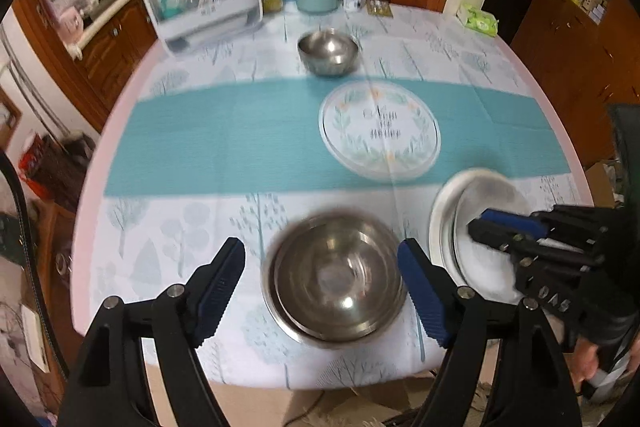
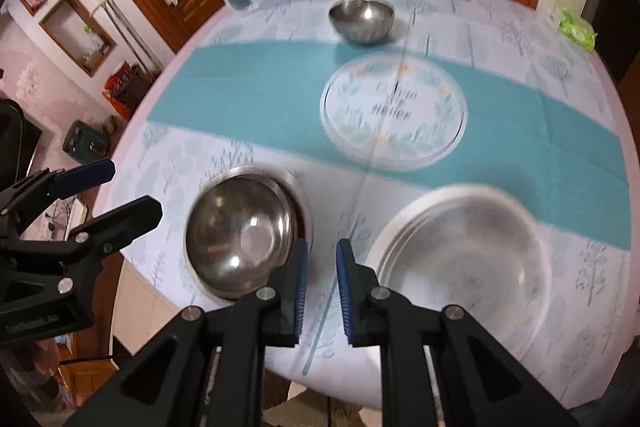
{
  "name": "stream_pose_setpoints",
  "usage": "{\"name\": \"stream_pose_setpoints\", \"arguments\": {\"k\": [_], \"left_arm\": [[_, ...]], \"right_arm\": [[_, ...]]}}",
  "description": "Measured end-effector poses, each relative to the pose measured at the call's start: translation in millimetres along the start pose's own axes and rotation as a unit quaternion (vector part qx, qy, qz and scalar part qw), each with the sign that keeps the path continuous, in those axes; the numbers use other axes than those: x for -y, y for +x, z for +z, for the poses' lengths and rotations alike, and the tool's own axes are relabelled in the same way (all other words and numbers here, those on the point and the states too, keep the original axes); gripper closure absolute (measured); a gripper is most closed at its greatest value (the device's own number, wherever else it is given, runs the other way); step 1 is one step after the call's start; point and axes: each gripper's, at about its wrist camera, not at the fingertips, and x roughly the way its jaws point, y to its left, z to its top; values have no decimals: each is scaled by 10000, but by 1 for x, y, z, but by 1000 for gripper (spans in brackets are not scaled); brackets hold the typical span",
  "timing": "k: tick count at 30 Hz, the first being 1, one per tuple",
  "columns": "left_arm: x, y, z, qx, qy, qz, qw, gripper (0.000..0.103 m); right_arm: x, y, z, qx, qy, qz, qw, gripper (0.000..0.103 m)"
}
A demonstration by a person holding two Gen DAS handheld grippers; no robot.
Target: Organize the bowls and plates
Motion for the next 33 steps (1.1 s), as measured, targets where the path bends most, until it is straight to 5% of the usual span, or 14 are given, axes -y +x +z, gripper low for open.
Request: {"name": "stream_pose_setpoints", "arguments": {"k": [3, 7, 15, 21, 33], "left_arm": [[0, -11, 27, 195, 148, 42, 9997, 20], [-3, -18, 77, 471, 443, -5, 9979, 16], [-5, 16, 194, 728, 944, -64, 9928, 15], [-7, 88, 260, 514, 911, -182, 9943, 15], [-30, 248, 283, -348, 506, -226, 9979, 15]], "right_arm": [[12, -19, 26, 262, 61, -133, 9996, 88], [27, -43, 62, 618, 227, -256, 9975, 67], [47, -60, 156, 1121, 502, -714, 9899, 65], [63, -21, 224, 1133, 635, -973, 9867, 65], [84, 114, 281, 308, 953, -990, 9900, 65]]}}
